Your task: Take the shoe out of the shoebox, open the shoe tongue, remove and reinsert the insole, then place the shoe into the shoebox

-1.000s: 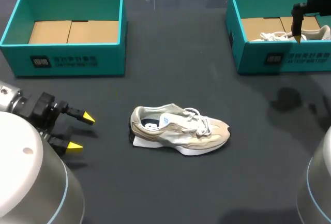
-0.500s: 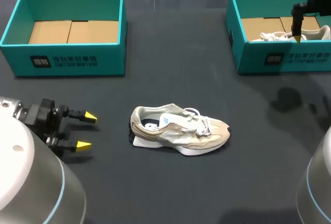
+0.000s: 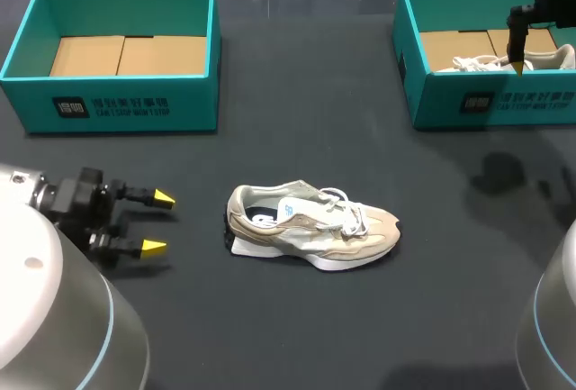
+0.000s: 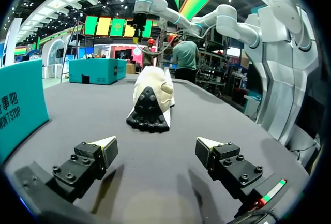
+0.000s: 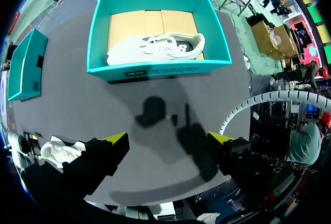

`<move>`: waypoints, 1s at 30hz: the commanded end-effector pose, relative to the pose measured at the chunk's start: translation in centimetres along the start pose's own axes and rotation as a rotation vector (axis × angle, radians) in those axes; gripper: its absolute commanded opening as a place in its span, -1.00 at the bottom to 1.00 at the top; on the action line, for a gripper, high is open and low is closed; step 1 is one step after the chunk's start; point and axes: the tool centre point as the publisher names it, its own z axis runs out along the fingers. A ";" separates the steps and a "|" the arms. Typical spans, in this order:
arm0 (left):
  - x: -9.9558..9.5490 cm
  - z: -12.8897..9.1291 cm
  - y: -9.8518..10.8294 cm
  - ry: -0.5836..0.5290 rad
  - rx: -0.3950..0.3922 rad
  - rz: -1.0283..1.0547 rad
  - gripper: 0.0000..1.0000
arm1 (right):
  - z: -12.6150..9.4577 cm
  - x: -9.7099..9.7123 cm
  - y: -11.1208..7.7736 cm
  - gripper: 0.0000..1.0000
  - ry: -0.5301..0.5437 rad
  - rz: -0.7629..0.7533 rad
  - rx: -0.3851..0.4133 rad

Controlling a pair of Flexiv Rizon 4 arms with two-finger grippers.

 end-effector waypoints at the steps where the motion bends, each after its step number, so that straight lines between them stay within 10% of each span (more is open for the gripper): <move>1: -0.6 0.6 0.1 0.007 -0.002 0.003 1.00 | 0.0 0.0 0.0 1.00 -0.001 0.001 0.000; 30: -3.1 6.4 -1.0 0.039 0.039 0.025 1.00 | 0.0 0.0 0.0 1.00 -0.001 0.001 0.000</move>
